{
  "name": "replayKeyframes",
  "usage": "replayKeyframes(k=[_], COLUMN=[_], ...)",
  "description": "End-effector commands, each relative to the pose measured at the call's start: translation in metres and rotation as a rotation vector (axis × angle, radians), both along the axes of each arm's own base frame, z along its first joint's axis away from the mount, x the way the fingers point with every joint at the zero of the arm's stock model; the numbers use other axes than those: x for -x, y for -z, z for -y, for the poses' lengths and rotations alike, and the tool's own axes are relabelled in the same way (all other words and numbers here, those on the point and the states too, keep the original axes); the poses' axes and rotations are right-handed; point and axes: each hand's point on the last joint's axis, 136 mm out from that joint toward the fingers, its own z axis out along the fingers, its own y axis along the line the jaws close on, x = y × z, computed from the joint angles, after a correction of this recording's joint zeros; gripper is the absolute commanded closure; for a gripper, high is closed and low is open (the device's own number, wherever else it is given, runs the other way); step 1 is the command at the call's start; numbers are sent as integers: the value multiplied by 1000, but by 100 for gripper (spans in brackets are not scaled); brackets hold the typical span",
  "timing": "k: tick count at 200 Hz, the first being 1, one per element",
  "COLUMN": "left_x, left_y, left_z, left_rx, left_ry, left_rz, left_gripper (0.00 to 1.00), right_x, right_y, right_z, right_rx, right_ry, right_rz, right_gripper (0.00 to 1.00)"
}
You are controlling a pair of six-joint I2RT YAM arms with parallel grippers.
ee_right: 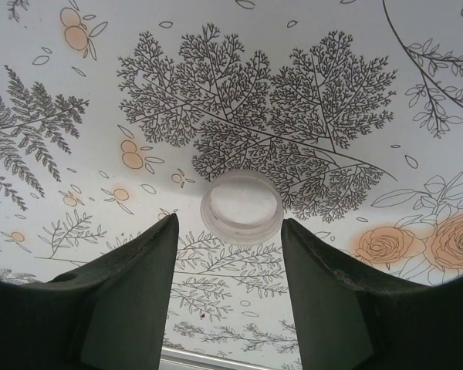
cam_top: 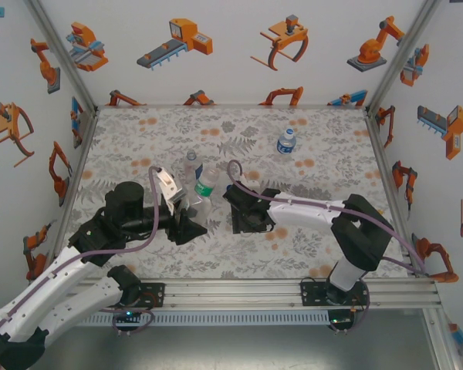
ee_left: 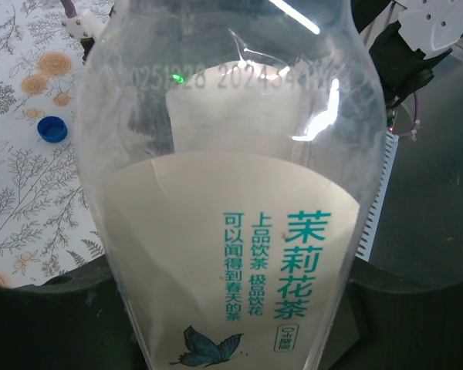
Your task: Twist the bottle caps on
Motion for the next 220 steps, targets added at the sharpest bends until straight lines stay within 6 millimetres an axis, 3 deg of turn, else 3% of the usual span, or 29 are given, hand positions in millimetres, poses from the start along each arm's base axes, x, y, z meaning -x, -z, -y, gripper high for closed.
replayKeyframes(k=[1, 75, 154, 220], left_x=[1, 1, 1, 1], left_y=[-8, -7, -8, -8], left_z=[1, 2, 2, 2], left_rx=[28, 27, 28, 29], left_ry=[9, 10, 9, 10], left_rz=[13, 11, 12, 11], left_gripper=[100, 100, 100, 100], right_x=[-4, -1, -11, -6], right_y=[-2, 8, -29, -13], right_z=[-5, -3, -8, -8], right_rx=[-11, -8, -51, -34], right_ry=[-2, 3, 0, -5], right_rz=[5, -9, 60, 18], right_gripper=[47, 48, 49, 50])
